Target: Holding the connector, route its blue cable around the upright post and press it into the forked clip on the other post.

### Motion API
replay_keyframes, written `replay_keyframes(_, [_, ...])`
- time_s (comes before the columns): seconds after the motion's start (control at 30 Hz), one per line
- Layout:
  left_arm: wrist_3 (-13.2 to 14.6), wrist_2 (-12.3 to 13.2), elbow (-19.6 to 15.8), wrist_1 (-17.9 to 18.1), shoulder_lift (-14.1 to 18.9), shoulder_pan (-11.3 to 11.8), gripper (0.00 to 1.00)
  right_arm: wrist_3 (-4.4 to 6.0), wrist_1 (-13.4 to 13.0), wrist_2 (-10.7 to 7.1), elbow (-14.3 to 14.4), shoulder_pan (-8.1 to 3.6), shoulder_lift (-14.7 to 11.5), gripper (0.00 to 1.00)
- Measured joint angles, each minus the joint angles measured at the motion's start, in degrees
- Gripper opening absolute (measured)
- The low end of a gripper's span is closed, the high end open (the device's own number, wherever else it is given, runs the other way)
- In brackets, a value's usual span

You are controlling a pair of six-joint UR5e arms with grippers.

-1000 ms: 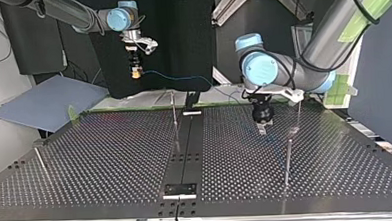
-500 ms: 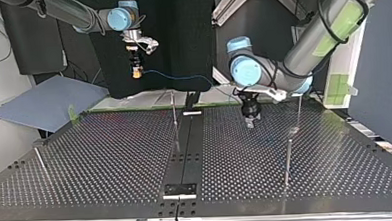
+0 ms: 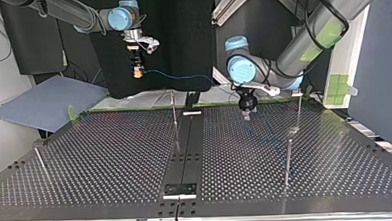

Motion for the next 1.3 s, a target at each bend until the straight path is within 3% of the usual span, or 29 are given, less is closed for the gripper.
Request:
replay_keyframes(0.6, [-0.6, 0.38, 0.28, 2.48, -8.27, 0.2, 0.99, 0.15, -0.26, 0.0, 0.0, 0.31, 0.01, 0.02])
replay_keyframes(1.03, [-1.4, 2.44, 0.2, 1.72, -9.51, -0.11, 0.99, 0.08, 0.09, 0.0, -0.01, 0.33, -0.01, 0.02])
replay_keyframes(1.3, [-1.9, 3.6, 0.35, 1.32, -12.99, -0.19, 0.99, 0.05, 0.17, 0.0, 0.0, 0.38, -0.06, 0.02])
